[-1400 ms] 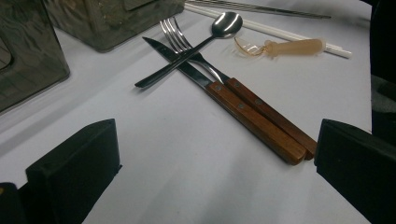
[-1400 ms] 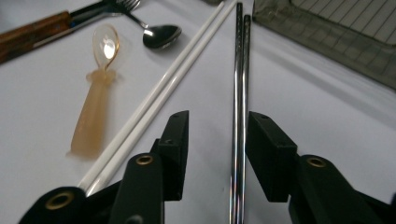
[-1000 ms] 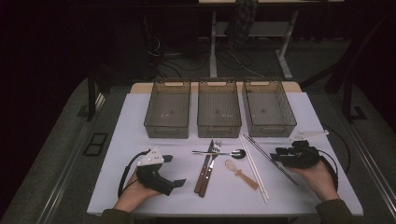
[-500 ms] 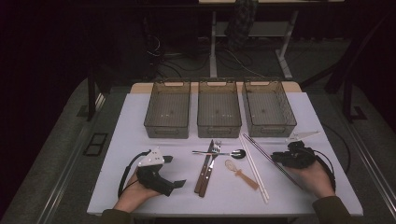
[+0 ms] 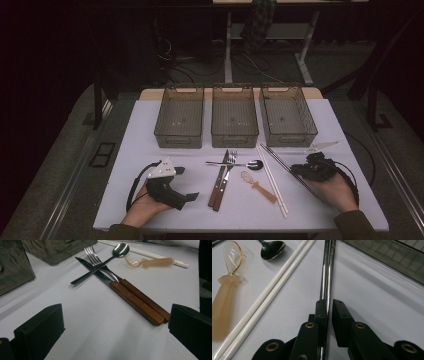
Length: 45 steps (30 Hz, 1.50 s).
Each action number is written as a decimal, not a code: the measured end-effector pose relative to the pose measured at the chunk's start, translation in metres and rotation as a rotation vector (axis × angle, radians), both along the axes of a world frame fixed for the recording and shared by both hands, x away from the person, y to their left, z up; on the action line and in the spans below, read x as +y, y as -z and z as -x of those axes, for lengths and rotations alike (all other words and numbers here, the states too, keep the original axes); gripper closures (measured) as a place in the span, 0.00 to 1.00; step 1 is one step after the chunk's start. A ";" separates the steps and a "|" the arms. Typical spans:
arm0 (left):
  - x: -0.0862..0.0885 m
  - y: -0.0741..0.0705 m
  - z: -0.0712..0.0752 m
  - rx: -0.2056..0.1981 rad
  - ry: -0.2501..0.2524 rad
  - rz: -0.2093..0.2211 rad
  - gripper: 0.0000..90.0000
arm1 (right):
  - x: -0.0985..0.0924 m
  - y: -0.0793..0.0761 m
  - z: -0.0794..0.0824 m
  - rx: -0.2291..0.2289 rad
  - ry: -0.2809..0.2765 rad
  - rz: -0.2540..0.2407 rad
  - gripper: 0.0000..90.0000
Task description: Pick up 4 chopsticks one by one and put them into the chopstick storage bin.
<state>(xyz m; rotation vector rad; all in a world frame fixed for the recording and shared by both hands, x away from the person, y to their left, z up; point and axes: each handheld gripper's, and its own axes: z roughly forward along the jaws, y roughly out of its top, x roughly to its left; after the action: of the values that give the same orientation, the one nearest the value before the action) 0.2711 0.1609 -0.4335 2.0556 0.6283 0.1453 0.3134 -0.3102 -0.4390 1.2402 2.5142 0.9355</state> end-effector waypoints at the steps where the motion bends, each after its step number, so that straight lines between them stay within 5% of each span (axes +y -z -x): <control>1: 0.000 0.000 0.000 0.000 0.000 0.000 0.00 | 0.000 0.000 0.000 0.000 0.000 0.000 0.91; 18: -0.001 0.000 0.001 0.005 0.006 -0.005 0.00 | 0.006 0.004 0.005 -0.035 -0.015 0.057 0.92; 45: -0.001 0.000 0.001 0.005 0.016 -0.007 0.00 | 0.001 0.005 0.007 -0.039 0.014 0.013 0.95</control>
<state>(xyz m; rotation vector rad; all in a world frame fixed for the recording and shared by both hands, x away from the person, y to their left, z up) 0.2703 0.1598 -0.4339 2.0677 0.6154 0.1337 0.3069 -0.3092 -0.4436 1.2221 2.4747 0.9295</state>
